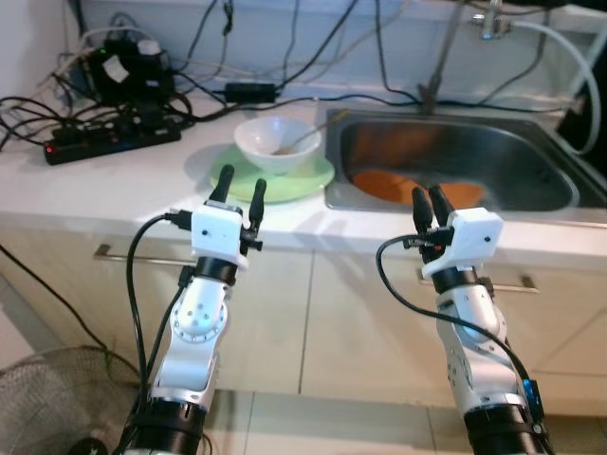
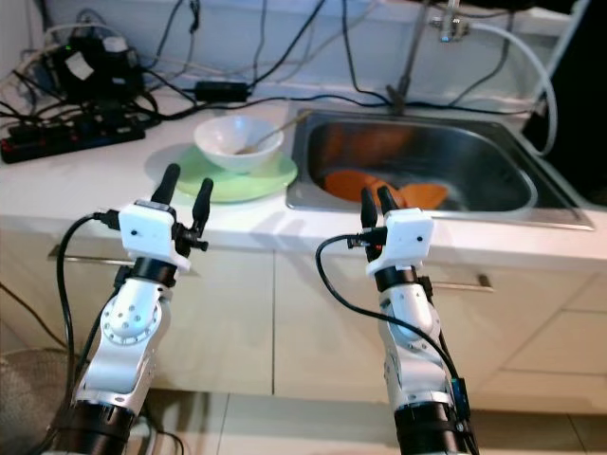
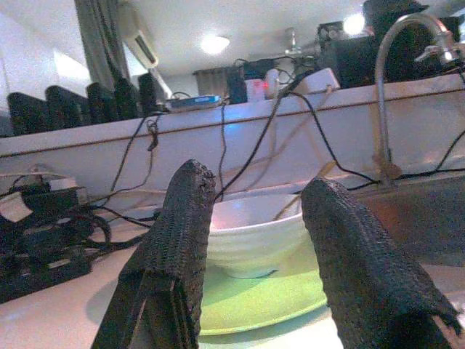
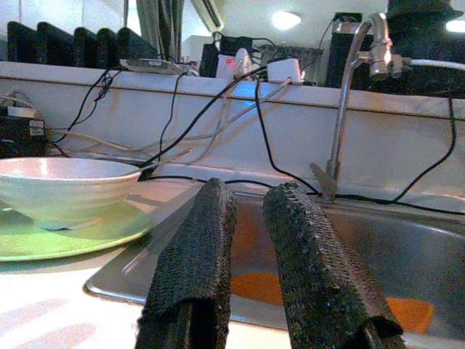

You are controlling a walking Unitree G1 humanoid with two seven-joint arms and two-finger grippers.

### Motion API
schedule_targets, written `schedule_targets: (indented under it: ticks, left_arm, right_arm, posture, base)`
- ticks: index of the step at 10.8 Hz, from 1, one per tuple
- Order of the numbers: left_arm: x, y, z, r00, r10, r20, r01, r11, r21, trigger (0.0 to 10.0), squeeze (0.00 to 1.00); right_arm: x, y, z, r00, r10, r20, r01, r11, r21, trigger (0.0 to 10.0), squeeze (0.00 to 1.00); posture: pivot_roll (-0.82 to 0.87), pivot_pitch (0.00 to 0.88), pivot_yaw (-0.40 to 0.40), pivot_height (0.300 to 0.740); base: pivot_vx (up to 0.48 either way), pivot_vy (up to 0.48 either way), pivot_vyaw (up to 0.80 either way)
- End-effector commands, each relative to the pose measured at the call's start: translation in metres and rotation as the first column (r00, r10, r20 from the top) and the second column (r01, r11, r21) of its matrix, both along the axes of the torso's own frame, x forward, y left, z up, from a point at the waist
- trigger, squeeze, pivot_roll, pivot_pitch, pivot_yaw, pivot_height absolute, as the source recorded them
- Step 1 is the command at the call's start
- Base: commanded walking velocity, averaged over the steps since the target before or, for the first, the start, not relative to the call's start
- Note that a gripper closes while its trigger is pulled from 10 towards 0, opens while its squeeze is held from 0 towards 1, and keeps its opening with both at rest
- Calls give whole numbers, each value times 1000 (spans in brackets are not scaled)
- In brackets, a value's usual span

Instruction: Kitchen organization

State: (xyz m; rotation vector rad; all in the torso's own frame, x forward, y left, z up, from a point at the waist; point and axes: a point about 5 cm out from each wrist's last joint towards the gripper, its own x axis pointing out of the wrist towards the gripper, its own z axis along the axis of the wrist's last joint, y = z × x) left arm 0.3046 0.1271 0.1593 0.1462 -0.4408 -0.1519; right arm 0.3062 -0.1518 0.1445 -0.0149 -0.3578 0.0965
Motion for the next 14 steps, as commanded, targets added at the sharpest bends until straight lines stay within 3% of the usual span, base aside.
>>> schedule_targets:
  ticks: [1, 14]
  left_arm:
    - [1, -4, 4, 1000, -15, 3, 15, 1000, 0, 10000, 0]
    - [0, -6, 6, 1000, -25, -2, 25, 1000, -3, 10000, 0]
  right_arm:
    - [2, 1, 6, 1000, 6, 15, -7, 1000, 13, 10000, 0]
    - [5, 3, 4, 1000, 8, -19, -8, 1000, 20, 10000, 0]
  posture:
    - [222, 0, -9, 725]
    - [222, 0, -12, 725]
  base:
    - [244, 0, 0]
    - [357, 0, 0]
